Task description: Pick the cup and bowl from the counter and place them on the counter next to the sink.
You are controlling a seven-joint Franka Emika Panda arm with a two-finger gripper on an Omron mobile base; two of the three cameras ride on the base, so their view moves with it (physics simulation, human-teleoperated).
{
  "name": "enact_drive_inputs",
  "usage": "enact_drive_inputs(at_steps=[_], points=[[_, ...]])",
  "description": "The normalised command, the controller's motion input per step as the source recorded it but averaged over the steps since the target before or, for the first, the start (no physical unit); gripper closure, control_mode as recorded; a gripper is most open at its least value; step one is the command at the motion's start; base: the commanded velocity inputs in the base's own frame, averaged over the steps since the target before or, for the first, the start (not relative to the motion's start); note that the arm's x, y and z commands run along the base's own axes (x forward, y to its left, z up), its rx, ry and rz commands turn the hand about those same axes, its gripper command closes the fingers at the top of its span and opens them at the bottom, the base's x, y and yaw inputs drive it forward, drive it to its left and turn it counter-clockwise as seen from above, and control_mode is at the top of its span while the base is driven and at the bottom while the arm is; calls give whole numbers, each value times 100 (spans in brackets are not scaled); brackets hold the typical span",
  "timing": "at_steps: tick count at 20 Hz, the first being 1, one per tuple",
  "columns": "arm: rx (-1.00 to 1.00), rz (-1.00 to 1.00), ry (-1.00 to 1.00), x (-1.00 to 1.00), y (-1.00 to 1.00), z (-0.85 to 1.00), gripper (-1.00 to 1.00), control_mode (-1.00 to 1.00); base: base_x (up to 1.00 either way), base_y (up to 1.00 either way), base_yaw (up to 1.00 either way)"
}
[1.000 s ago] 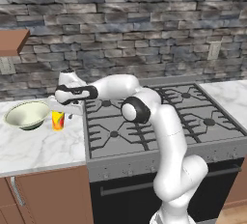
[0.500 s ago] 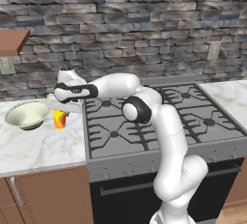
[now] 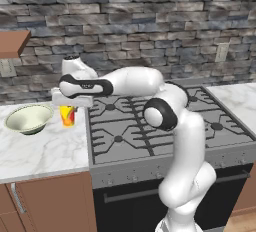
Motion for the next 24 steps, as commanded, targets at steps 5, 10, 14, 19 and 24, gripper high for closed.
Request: enact_drive_inputs(at_steps=[5, 10, 14, 19, 24], points=[[11, 0, 0, -98, -98, 12, 100, -100, 0, 0, 0], [11, 0, -6, -45, -100, 48, 100, -100, 0, 0, 0], [7, 3, -11, -17, -94, 81, 100, -100, 0, 0, 0], [1, 9, 0, -24, -70, 76, 100, -100, 0, 0, 0], [-9, 11, 3, -29, -54, 8, 100, -100, 0, 0, 0]])
